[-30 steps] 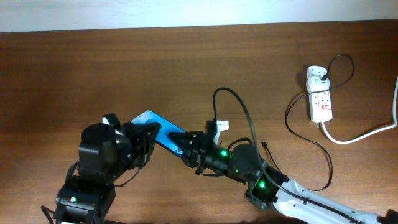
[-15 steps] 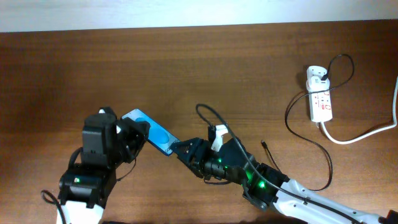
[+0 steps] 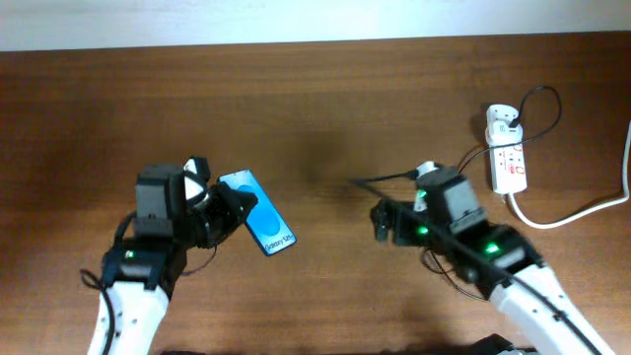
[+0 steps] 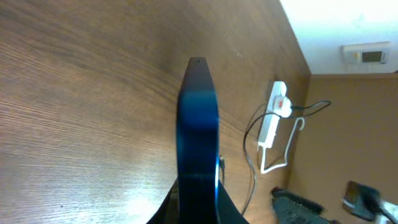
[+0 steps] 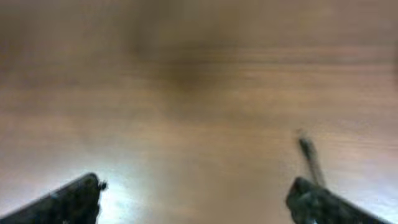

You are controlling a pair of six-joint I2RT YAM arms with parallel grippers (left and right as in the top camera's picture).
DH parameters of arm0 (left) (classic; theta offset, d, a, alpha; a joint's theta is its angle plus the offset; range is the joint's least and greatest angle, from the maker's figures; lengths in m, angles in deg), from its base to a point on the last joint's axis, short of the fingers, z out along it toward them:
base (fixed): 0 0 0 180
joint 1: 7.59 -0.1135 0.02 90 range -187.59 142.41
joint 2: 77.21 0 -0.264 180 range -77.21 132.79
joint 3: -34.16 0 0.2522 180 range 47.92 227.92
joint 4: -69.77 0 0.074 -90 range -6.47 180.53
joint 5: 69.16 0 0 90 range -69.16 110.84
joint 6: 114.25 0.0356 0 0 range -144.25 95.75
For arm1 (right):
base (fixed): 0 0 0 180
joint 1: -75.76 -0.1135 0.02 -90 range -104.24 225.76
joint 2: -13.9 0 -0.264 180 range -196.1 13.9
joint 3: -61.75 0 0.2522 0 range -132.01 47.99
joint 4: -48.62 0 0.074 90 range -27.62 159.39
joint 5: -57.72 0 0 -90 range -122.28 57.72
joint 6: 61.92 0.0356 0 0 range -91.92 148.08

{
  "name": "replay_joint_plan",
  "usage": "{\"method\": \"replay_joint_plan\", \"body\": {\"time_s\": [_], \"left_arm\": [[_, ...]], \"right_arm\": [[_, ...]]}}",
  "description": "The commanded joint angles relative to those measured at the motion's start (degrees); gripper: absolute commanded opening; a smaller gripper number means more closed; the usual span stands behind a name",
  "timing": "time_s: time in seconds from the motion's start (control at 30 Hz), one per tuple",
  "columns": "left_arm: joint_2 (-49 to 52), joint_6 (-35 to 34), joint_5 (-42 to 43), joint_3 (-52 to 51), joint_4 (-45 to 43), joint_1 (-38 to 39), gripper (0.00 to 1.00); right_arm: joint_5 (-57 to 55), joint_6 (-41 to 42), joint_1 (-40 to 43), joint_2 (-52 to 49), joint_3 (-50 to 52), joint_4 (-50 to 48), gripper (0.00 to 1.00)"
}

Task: Plug charger to phone and switch on socket
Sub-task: 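Move the right gripper to the black charger cable and grasp it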

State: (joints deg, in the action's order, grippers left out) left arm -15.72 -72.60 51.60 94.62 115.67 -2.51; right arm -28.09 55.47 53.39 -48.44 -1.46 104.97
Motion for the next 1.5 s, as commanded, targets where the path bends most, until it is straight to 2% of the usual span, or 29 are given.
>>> {"method": "replay_joint_plan", "body": {"time_s": [0.0,0.03,0.1,0.13,0.23,0.27,0.33,0.37,0.4,0.43,0.47,0.57,0.67,0.7,0.8,1.0,1.13,1.33,1.4,1.47], "left_arm": [[4.2,1.8,7.0,0.2,-1.7,-0.4,0.0],[4.9,1.8,7.0,0.2,-1.7,-0.4,0.0],[5.0,1.8,7.1,0.2,-1.7,-0.4,0.0],[5.0,1.8,7.5,0.2,-1.7,-0.4,0.0],[5.0,1.8,8.1,0.2,-1.7,-0.4,0.0],[5.0,1.8,8.1,0.2,-1.6,-0.4,0.0],[5.0,1.8,8.1,0.2,-1.5,-0.4,0.0],[5.0,1.8,8.1,0.2,-1.5,-0.4,0.0],[5.0,1.8,8.1,0.2,-1.5,-0.4,0.0],[5.0,1.8,8.1,0.2,-1.5,-0.4,0.0],[5.0,1.8,8.1,0.2,-1.5,-0.4,0.0],[5.0,1.8,8.1,0.2,-1.4,-0.4,0.0],[5.0,1.8,8.1,0.2,0.3,-0.4,0.0],[5.0,1.8,8.1,0.2,0.7,-0.4,0.0],[5.0,1.8,8.0,0.2,0.9,-0.4,0.0],[5.0,1.8,8.1,0.2,1.0,-0.4,0.0],[5.0,1.8,8.1,0.2,1.9,-0.4,0.0],[5.0,1.8,8.1,0.2,2.3,-0.4,0.0],[5.0,1.8,8.1,0.2,2.3,-0.4,0.0],[5.0,1.8,8.1,0.2,2.2,-0.4,0.0]], "right_arm": [[-0.3,-7.3,7.6,-0.2,-2.0,5.1,0.95],[-0.3,-8.2,9.2,-1.6,-2.0,5.9,0.89],[-0.3,-9.6,10.9,-5.6,-2.0,5.9,0.87],[-0.4,-12.4,11.3,-11.4,-2.0,6.0,0.98],[-0.4,-13.3,11.3,-20.0,-2.0,6.1,0.98],[-0.8,-16.4,11.3,-22.4,-2.0,6.0,0.98],[-5.9,-16.7,11.3,-26.1,-2.0,5.0,1.0],[-6.2,-18.0,11.3,-26.8,-2.0,4.7,0.94],[-6.2,-19.3,11.3,-27.5,-2.0,4.3,0.81],[-6.2,-19.5,11.3,-28.3,-2.0,3.5,0.6],[-6.1,-19.5,11.3,-28.9,-2.0,3.4,0.57],[-2.9,-21.5,11.3,-31.8,-1.4,2.9,0.56],[-0.5,-21.4,14.6,-35.6,-1.4,2.3,0.45],[2.8,-21.4,16.7,-36.7,-1.4,2.3,0.4],[17.9,-25.9,23.0,-37.5,-1.4,3.1,0.38],[18.4,-25.9,23.2,-37.5,-0.7,3.0,0.37],[21.0,-25.9,23.2,-37.5,-0.6,2.2,0.31],[24.2,-27.5,23.2,-37.5,-0.6,2.0,0.17],[27.8,-29.4,23.2,-37.5,-0.6,1.9,0.06],[30.7,-31.3,23.2,-37.5,-0.6,1.9,0.04]]}}
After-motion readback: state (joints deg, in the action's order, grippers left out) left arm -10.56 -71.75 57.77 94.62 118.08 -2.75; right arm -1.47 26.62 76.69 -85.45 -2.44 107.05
